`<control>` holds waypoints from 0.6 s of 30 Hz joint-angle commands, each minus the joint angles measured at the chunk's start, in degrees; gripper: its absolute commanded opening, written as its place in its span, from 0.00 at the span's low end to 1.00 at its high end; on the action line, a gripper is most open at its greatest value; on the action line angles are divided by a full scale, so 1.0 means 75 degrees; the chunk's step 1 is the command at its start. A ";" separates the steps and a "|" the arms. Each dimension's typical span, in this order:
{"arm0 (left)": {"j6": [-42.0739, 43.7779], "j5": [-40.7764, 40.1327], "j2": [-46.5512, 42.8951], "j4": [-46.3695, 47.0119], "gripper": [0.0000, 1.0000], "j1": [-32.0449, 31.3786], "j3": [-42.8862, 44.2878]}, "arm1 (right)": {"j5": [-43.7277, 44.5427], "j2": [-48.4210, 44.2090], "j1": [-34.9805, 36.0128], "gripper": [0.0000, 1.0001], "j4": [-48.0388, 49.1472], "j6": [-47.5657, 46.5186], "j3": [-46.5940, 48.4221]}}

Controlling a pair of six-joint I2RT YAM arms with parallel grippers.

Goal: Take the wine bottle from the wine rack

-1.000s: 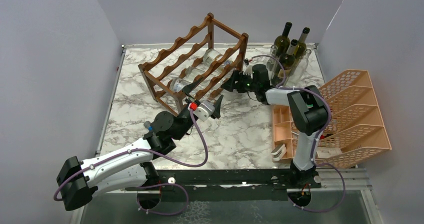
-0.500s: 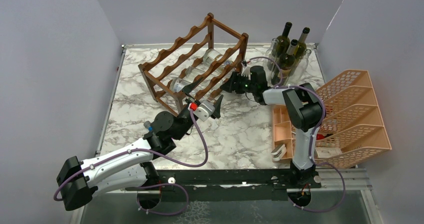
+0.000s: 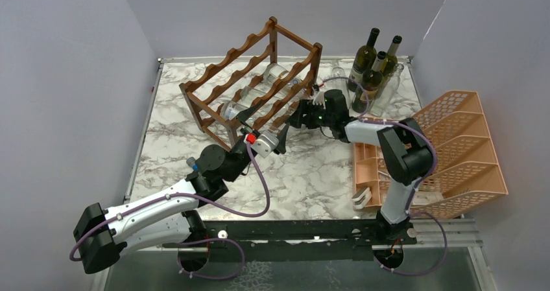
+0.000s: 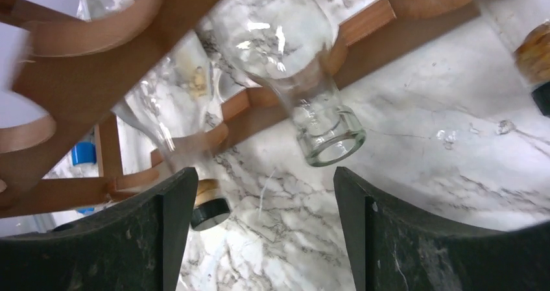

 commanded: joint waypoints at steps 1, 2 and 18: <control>-0.0005 0.0039 -0.0155 0.0211 0.99 -0.0016 -0.0094 | 0.1594 -0.1498 0.0136 0.83 -0.2269 -0.0907 0.0324; -0.0038 0.0070 -0.0152 0.0206 0.99 -0.0020 -0.0092 | 0.2025 -0.1749 0.0136 0.84 -0.2764 -0.1139 0.0459; -0.0149 0.0176 0.0033 0.0211 0.99 -0.0021 -0.0100 | 0.6915 -0.0524 -0.0131 0.78 -0.5832 -0.2725 0.3545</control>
